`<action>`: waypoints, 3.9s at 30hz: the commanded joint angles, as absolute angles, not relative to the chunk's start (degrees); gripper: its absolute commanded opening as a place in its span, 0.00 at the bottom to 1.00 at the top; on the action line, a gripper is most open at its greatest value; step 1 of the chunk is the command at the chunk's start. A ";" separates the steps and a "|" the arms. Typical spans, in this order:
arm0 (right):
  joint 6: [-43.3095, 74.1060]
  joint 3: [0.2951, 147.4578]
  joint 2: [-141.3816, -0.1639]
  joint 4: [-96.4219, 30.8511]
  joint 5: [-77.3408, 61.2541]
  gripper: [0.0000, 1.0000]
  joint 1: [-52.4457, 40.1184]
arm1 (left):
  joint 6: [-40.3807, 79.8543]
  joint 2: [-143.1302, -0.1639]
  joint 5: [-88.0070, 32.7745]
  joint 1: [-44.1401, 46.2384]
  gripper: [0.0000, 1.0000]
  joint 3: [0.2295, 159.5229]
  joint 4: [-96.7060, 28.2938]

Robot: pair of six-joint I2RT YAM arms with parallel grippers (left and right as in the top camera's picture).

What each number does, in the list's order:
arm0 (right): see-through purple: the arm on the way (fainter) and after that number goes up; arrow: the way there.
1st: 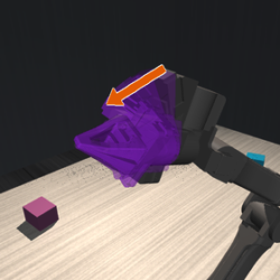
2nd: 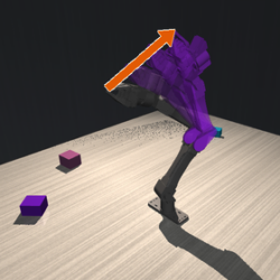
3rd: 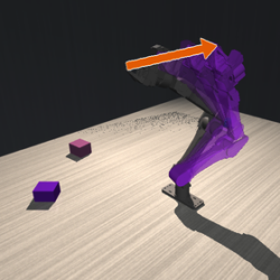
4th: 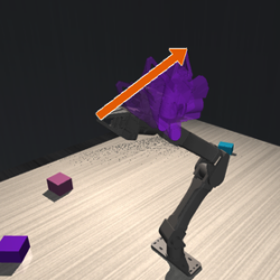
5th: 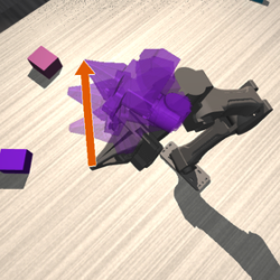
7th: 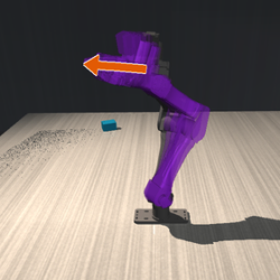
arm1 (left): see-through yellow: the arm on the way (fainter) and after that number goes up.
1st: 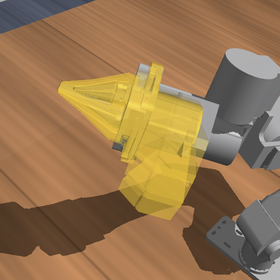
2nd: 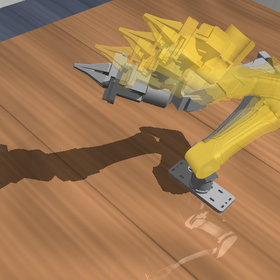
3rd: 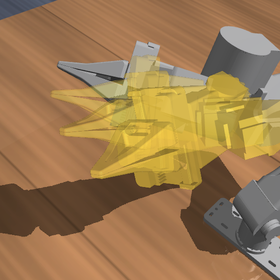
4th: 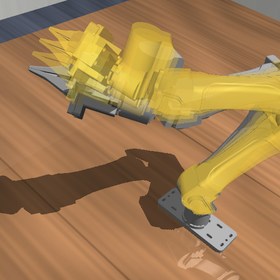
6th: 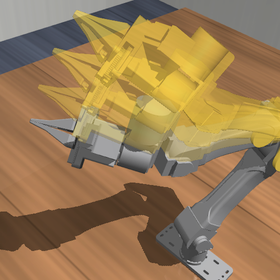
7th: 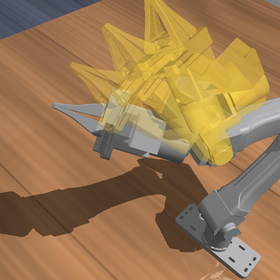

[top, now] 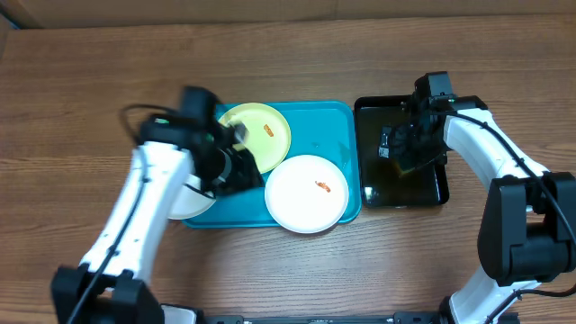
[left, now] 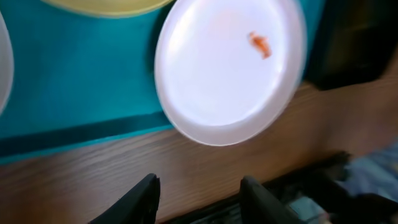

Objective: Clean dirty plates on tray and stack at the side
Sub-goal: 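Reach the left gripper to the front white plate and grip its rim, then dip the held sponge in the water and lift it with the right gripper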

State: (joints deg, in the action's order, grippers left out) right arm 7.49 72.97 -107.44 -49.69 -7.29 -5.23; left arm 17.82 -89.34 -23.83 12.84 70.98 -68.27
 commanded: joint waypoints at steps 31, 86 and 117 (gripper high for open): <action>7.49 73.84 -107.39 -49.54 -7.79 1.00 -4.80 | 42.09 -90.67 -5.04 26.06 0.35 51.18 -41.17; 16.88 71.31 -107.37 -53.32 -2.24 0.75 -8.51 | 42.48 -90.70 -3.84 28.64 0.23 48.03 -35.33; 9.98 72.95 -106.24 -49.69 1.23 0.04 -8.51 | 42.87 -90.76 0.43 28.95 0.04 48.01 -35.31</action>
State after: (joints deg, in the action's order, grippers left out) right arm 11.64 68.07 -107.44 -48.14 0.49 -8.32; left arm 42.48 -90.24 -1.23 28.53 48.40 -35.07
